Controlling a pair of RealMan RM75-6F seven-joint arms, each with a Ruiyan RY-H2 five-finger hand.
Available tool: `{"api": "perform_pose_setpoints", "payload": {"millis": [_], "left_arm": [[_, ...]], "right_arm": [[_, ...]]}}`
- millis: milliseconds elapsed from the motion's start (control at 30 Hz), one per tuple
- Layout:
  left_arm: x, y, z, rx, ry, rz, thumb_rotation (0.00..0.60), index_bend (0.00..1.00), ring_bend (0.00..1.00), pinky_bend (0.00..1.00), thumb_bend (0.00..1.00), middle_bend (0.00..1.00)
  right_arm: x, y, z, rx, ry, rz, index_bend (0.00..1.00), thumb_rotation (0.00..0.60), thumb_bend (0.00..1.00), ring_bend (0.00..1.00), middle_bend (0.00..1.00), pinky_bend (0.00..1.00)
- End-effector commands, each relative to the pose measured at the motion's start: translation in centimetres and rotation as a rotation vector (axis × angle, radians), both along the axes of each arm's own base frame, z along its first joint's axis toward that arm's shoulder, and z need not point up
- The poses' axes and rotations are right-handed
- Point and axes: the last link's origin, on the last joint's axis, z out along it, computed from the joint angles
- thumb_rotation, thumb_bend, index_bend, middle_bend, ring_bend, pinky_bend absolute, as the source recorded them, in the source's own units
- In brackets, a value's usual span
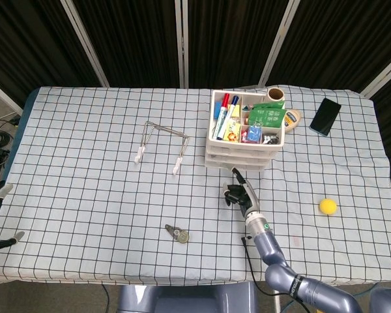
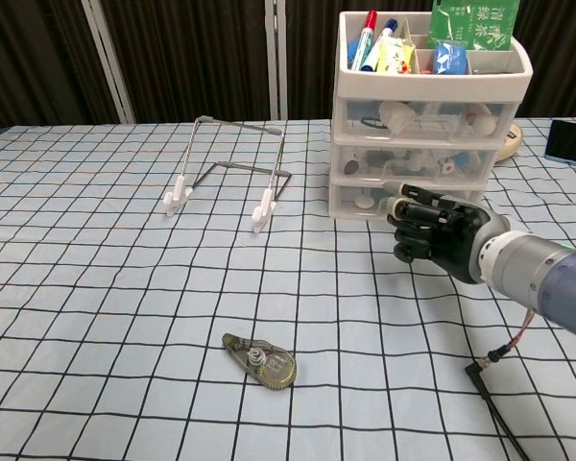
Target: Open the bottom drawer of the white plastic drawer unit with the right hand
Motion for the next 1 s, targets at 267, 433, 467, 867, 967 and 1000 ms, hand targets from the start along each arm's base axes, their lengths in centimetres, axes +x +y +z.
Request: {"api": "perform_pose_setpoints", "payload": {"millis": [267,433,467,867,967,1000], "left_arm": [[0.1,-0.1,0.0,0.002,0.001,-0.003,0.600,0.00,0.00,0.00,0.08,0.00],[0.0,0.0,0.0,-0.003,0.003,0.003,0.600,0.00,0.00,0.00,0.08,0.00],[-0.1,0.0,0.0,-0.003,0.003,0.005,0.600,0.00,0.00,0.00,0.08,0.00],[-0.2,0.2,-0.1,-0.009,0.004,0.011,0.600,0.00,0.00,0.00,0.08,0.00],[-0.2,0.2,-0.1,-0.010,0.003,0.014,0.600,0.00,0.00,0.00,0.08,0.00],[-0.2,0.2,-0.1,-0.010,0.003,0.014,0.600,0.00,0.00,0.00,0.08,0.00]], "right_arm": [[0.1,-0.3,0.6,-0.024,0.004,0.009,0.11,0.600,0.51,0.93,0.90,0.81],[0.0,-1.0,0.9,-0.037,0.015,0.007,0.11,0.600,0.51,0.93,0.90,0.81],[0.0,-1.2,0.9,-0.038,0.017,0.003,0.10,0.600,0.51,0.93,0.90,0.81],[0.3,-2.5,0.3,-0.003,-0.002,-0.009,0.15,0.600,0.51,0.93,0.90,0.81],[0.5,-2.6,0.2,0.003,-0.009,-0.002,0.16,0.600,0.51,0.93,0.90,0.81],[0.6,-2.7,0.1,0.004,-0.010,0.001,0.17,0.600,0.51,0.93,0.90,0.80]]}}
